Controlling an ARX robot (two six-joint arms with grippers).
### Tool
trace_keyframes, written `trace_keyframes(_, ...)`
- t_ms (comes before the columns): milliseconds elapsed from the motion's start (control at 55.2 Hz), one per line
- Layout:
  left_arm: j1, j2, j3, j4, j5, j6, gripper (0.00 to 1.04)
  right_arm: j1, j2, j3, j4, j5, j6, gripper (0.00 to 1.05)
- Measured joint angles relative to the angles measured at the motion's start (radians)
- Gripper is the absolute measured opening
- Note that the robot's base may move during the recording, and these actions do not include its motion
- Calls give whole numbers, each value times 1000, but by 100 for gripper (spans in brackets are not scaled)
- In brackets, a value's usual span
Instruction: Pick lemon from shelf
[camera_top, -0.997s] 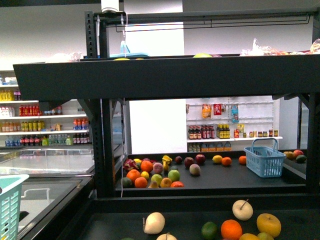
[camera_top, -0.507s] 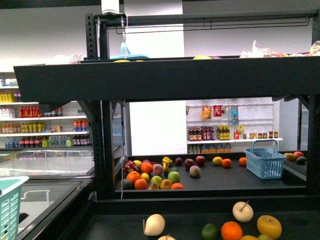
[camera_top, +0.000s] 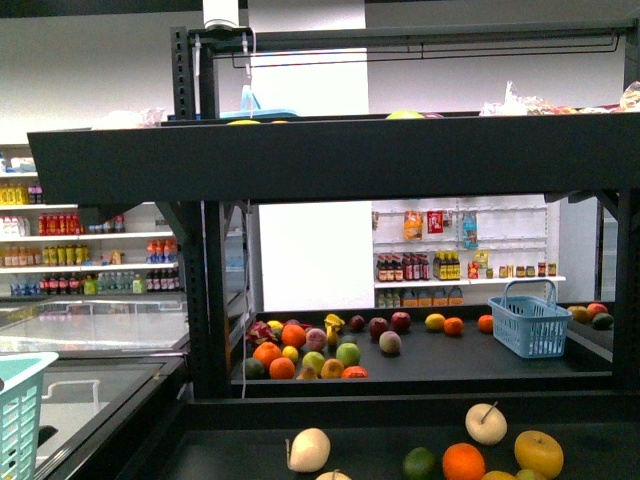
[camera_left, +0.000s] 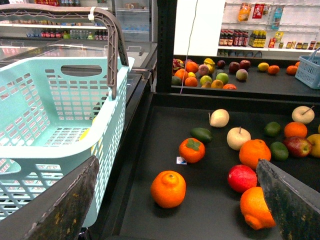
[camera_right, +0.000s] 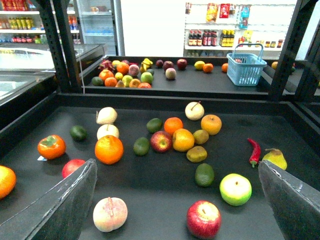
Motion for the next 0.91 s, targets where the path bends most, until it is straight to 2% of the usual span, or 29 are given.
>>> trace_keyframes(906, 0, 0, 0, 0, 0, 0, 97, 0, 0, 0, 0, 0, 0, 97)
